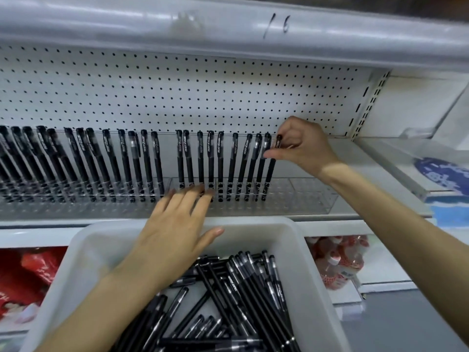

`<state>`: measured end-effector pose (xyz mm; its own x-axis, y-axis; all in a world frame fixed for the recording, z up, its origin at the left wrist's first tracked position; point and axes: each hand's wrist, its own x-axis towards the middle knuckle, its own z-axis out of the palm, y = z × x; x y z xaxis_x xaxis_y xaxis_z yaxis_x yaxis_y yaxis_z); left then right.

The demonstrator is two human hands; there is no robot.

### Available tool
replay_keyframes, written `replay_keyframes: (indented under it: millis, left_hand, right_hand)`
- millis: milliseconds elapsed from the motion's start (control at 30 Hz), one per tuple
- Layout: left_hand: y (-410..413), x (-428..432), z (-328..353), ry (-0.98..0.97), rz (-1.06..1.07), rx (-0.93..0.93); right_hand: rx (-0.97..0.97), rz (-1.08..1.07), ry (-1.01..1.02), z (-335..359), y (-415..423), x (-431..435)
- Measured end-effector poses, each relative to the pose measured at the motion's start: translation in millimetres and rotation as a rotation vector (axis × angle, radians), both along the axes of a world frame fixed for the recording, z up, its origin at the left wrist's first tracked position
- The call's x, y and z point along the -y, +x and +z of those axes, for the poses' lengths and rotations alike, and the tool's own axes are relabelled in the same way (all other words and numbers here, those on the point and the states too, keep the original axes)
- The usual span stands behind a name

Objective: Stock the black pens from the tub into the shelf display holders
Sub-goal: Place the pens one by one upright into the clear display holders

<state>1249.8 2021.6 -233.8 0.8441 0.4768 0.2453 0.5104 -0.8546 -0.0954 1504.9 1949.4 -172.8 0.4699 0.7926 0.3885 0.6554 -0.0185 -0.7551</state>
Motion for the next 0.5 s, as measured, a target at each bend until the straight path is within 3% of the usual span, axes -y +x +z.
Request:
replay_keyframes:
  millis: [300,500]
  left_hand:
    - [-3.1,1.9,-2.7,-0.086,-0.016,0.075]
    - [-24.1,1.2,2.5,-0.186,-0.047,0.15]
  right_hand:
    - [0.034,-0.029,-0.148,-3.0,1.4,17.1]
    - [0.055,-0.196,0.098,6.0,-36.7,78.2]
